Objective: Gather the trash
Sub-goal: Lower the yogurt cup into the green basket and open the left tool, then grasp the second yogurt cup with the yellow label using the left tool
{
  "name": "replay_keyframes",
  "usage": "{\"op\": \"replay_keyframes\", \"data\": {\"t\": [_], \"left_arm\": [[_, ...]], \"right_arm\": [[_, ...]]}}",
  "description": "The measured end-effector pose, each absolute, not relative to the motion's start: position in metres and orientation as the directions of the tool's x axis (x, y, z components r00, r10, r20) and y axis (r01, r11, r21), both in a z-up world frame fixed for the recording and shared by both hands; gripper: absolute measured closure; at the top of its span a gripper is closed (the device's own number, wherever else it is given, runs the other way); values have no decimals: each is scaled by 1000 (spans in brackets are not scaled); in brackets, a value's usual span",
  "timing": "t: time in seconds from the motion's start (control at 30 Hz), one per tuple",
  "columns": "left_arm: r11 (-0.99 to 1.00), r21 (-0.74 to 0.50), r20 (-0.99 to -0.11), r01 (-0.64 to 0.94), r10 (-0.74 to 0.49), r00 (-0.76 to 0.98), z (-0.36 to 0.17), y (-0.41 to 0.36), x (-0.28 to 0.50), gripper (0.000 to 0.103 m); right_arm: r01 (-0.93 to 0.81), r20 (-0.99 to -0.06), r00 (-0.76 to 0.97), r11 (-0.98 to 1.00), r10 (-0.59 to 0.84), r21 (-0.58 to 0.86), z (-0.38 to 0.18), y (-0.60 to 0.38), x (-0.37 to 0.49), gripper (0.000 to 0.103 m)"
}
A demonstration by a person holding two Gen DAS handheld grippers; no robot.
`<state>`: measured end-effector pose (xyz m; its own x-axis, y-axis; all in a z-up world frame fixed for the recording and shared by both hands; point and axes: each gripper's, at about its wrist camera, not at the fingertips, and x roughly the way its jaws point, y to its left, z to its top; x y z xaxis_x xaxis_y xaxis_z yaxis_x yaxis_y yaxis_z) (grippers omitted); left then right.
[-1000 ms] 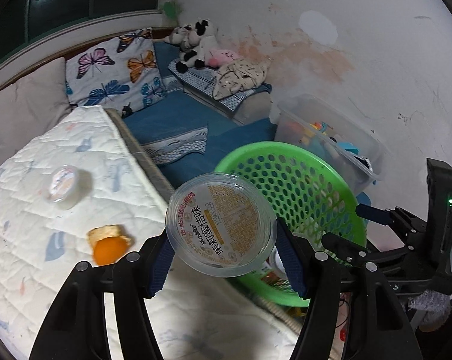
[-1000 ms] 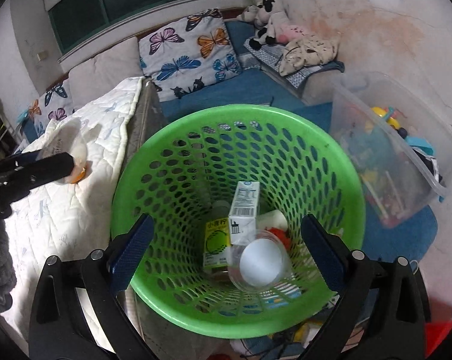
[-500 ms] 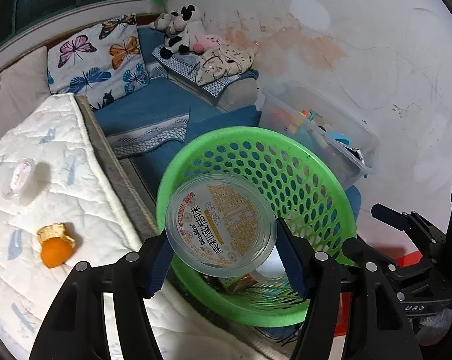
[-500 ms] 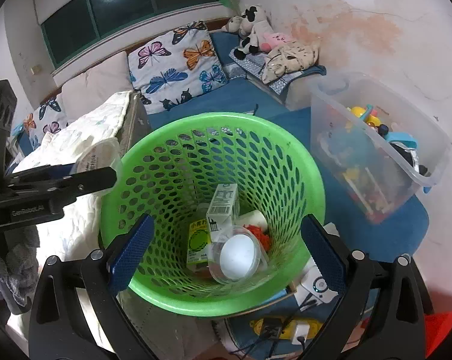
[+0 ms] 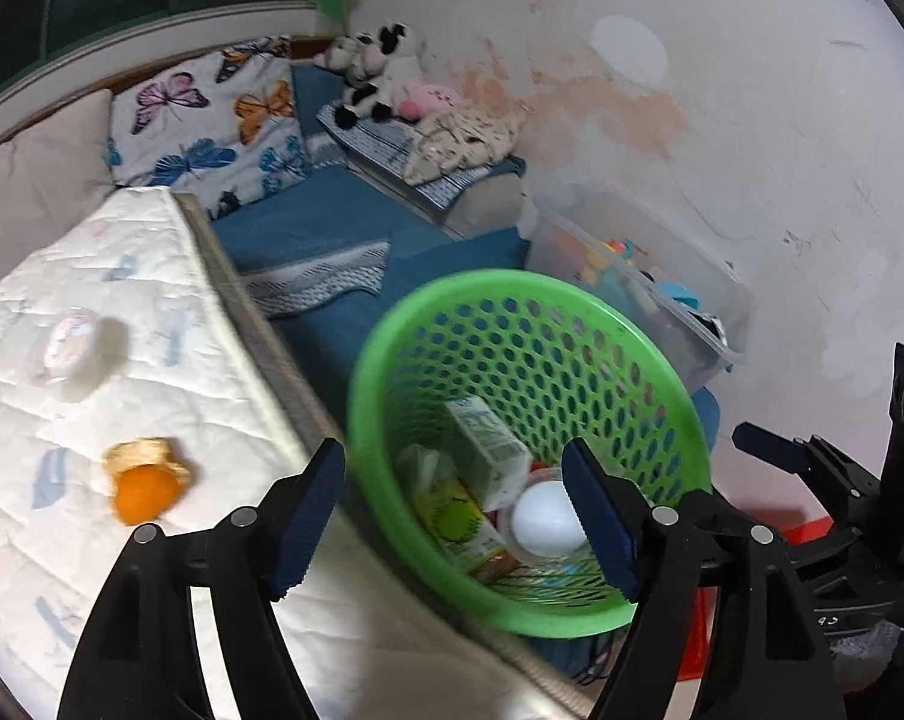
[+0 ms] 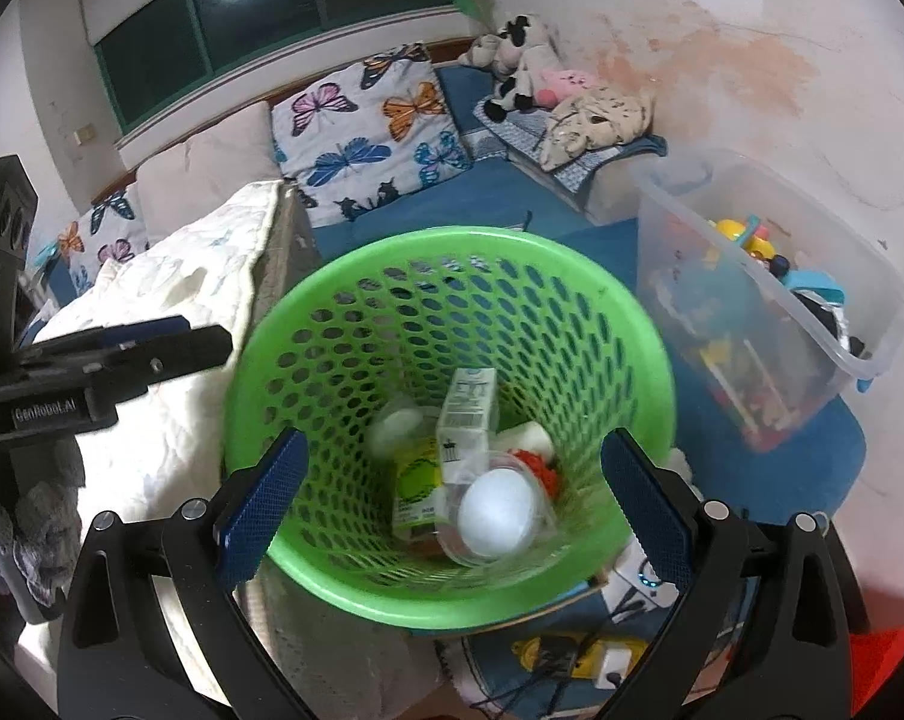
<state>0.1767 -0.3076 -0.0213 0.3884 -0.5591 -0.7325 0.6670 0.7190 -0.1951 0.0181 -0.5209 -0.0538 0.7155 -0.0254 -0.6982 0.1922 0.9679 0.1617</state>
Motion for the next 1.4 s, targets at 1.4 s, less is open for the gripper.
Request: {"op": "replay_keyframes", "data": {"t": [1.4], "left_arm": [[917, -16, -793, 398, -254, 554, -64, -193, 364, 31]], "right_arm": [[-99, -724, 663, 980, 193, 170, -68, -390, 120, 6]]}}
